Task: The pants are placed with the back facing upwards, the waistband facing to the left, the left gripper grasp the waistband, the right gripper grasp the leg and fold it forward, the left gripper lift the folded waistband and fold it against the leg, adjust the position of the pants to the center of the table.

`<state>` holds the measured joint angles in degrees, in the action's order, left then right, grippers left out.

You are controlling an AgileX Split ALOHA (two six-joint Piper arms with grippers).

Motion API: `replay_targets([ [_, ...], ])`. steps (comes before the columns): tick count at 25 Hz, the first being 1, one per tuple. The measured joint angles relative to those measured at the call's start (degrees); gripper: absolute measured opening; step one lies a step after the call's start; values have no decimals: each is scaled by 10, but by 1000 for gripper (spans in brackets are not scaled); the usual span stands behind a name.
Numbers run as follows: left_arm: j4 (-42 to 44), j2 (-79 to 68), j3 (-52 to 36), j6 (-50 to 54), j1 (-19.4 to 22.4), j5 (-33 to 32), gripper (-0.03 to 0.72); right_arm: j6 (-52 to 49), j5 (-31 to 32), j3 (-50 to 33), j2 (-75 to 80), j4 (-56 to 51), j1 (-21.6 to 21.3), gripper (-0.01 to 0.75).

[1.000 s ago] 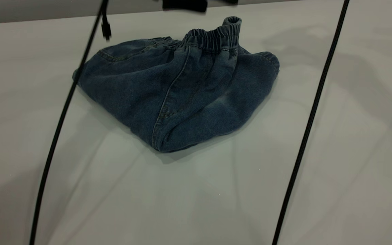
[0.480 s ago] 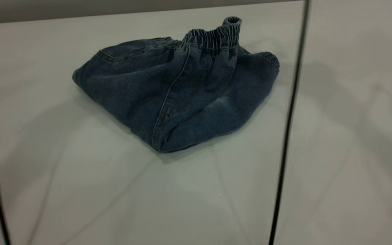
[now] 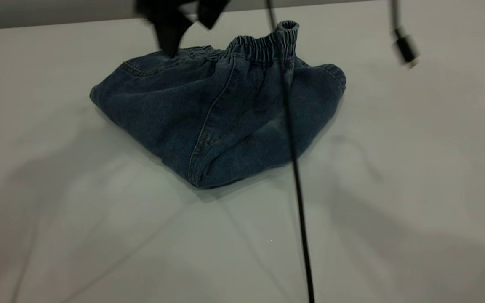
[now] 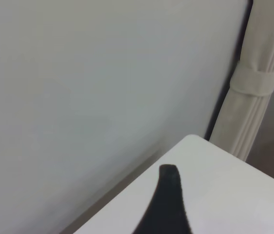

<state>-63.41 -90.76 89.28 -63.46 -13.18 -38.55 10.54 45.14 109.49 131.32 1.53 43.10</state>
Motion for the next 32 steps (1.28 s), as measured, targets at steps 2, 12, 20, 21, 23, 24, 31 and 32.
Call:
replay_targets([
  [2,0,1,0,0,-1,-11,568,-62,-14,4,11,68,18,505],
  [12,6,1,0,1,-1,-50,568,-128,14,13,69,189,15,505],
  [20,6,1,0,15,-1,-63,568,-115,16,13,120,179,9,501],
  [21,5,1,0,15,-1,-63,568,-115,20,13,122,171,9,497],
  [23,5,1,0,15,-1,-63,568,-118,37,13,122,151,9,486],
  [24,5,1,0,17,-1,-62,568,-123,45,13,122,138,9,482],
  [31,5,1,0,27,-1,-65,568,-271,93,13,122,97,4,461],
  [32,5,1,0,27,-1,-67,568,-297,93,13,122,90,3,461],
])
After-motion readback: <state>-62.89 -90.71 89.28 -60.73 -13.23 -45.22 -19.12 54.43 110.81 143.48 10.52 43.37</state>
